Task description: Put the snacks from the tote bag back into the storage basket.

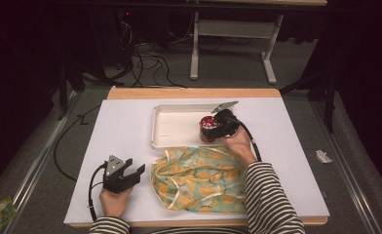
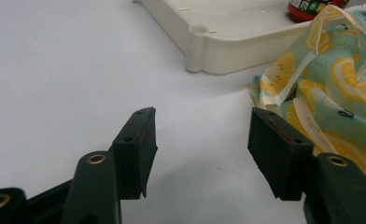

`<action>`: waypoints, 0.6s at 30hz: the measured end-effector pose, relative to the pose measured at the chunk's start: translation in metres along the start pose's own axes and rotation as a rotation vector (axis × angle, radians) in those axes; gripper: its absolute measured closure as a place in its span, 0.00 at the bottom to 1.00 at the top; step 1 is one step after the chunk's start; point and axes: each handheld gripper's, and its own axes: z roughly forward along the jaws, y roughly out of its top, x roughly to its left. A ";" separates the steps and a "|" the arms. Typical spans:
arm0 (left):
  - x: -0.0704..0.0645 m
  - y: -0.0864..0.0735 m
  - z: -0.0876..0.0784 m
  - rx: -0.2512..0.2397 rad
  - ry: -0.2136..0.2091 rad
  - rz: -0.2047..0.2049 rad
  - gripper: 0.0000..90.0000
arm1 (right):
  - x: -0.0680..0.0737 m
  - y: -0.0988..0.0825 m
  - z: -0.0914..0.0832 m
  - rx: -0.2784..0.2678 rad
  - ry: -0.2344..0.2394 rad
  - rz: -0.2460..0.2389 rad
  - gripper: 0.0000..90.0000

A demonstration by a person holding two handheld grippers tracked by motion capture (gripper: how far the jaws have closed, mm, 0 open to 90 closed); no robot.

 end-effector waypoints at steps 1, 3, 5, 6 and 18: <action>0.000 0.000 0.000 0.000 0.000 0.000 0.47 | 0.000 0.000 0.002 0.001 -0.002 0.000 0.29; 0.000 0.000 0.000 -0.003 0.001 -0.001 0.47 | -0.001 -0.001 0.004 0.008 -0.001 0.001 0.29; 0.000 0.000 0.000 -0.004 0.001 0.000 0.47 | -0.001 -0.001 0.006 0.005 -0.005 -0.010 0.28; 0.000 0.000 0.000 -0.004 0.001 0.000 0.47 | -0.001 -0.001 0.006 0.005 -0.005 -0.010 0.28; 0.000 0.000 0.000 -0.003 0.000 0.002 0.47 | -0.001 -0.002 -0.002 0.000 -0.007 0.016 0.24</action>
